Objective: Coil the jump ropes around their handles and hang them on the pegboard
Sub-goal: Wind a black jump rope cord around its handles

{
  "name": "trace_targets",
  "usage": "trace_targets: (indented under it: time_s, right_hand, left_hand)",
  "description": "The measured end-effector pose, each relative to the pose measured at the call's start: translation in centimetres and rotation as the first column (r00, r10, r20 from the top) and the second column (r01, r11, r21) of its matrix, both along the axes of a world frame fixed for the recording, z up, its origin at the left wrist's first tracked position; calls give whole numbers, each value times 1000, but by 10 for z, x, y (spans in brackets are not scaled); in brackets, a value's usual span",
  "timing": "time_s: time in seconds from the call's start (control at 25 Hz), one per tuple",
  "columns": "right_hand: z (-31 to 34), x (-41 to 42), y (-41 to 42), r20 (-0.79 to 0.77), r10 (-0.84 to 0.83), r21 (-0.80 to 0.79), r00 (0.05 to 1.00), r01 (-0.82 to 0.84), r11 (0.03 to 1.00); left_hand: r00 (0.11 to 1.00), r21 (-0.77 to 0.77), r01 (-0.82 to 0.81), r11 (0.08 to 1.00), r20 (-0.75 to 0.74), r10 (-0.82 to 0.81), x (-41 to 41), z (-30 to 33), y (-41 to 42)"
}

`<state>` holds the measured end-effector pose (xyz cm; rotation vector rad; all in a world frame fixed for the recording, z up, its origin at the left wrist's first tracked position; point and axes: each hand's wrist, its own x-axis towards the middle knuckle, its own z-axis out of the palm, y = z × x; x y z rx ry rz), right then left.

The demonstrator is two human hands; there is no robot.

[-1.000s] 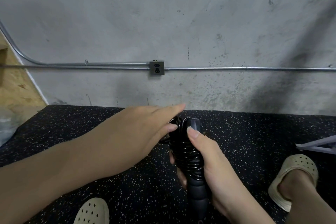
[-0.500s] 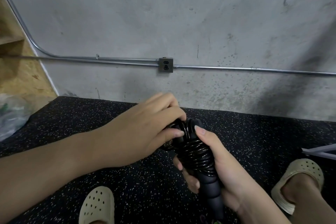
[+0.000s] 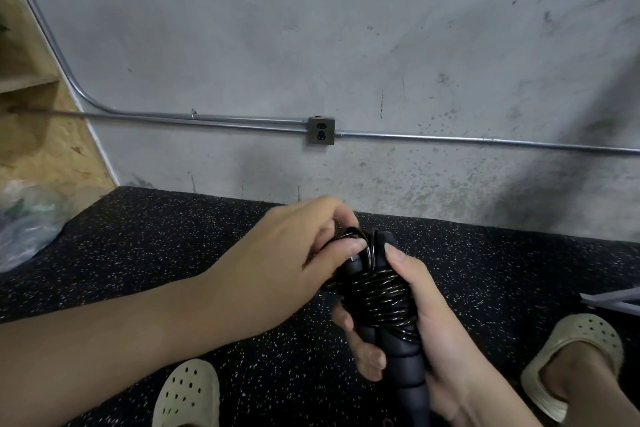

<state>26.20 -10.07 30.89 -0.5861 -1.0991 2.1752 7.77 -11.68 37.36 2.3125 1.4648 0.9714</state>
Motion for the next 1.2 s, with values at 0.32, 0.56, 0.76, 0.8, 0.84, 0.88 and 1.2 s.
trace_targets:
  time_s: [0.32, 0.56, 0.76, 0.8, 0.84, 0.88, 1.2]
  right_hand:
    - [-3, 5, 0, 55, -217, 54, 975, 214, 975]
    - [1, 7, -3, -5, -192, 12, 981, 192, 981]
    - [2, 6, -4, 54, -242, 28, 969, 241, 970]
    - [3, 6, -5, 77, -264, 50, 962, 260, 964]
    - [4, 6, -5, 93, -276, 68, 957, 271, 960]
    - [6, 7, -6, 100, -278, 78, 955, 271, 959]
    - [7, 24, 0, 33, -136, 103, 990, 132, 986]
  left_hand:
    - [978, 40, -85, 996, -188, 92, 22, 12, -9]
    - [969, 133, -124, 983, -196, 149, 31, 18, -5]
    - [925, 279, -86, 956, -334, 181, 36, 19, -2]
    - [933, 290, -74, 954, -319, 170, 35, 18, -3]
    - [947, 280, -78, 957, -280, 160, 36, 19, -4]
    - [964, 244, -89, 966, -223, 146, 36, 17, -4]
    - [997, -16, -16, 1000, -79, 15, 36, 22, 3]
